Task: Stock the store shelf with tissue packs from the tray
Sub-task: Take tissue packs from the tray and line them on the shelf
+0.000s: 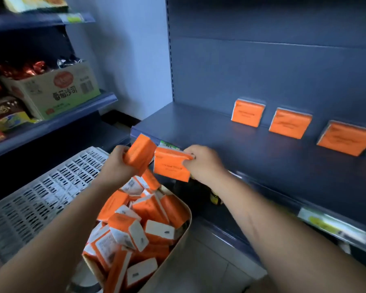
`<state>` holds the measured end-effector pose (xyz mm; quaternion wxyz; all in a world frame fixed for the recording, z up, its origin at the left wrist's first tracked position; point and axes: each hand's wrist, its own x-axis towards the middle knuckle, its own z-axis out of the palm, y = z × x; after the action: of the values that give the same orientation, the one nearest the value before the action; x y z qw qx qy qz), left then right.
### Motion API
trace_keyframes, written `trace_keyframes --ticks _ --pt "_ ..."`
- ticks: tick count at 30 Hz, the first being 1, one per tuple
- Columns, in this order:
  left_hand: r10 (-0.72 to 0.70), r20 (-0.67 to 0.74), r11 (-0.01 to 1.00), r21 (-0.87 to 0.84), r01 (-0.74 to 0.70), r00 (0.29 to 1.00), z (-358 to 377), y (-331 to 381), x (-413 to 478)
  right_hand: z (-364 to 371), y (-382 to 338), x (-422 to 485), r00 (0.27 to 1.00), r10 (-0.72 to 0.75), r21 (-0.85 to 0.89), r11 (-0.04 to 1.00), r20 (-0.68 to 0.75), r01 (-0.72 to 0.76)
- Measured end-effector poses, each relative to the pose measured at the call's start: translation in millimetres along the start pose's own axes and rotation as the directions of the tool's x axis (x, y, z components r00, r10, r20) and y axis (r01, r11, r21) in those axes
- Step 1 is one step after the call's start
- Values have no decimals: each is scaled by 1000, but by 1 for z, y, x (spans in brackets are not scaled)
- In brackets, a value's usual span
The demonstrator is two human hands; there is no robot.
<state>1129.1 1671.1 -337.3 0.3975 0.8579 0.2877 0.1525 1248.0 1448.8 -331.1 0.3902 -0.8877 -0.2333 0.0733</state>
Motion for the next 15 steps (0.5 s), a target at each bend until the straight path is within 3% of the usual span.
trace_keyframes --ticks 4,6,10,15 --pt "56 44 894 -447 -30 997 23 50 -24 -78 37 -27 986 106 200 977 -132 -78" --pt "85 79 832 -554 -27 993 35 69 -31 -109 56 -40 963 170 277 955 -207 -109" --pt "141 138 808 -589 -33 980 58 104 -34 -150 80 -58 884 270 362 924 -382 -125" --pt "207 211 785 -619 -34 955 91 143 -31 -177 99 -69 835 316 374 916 -450 -145"
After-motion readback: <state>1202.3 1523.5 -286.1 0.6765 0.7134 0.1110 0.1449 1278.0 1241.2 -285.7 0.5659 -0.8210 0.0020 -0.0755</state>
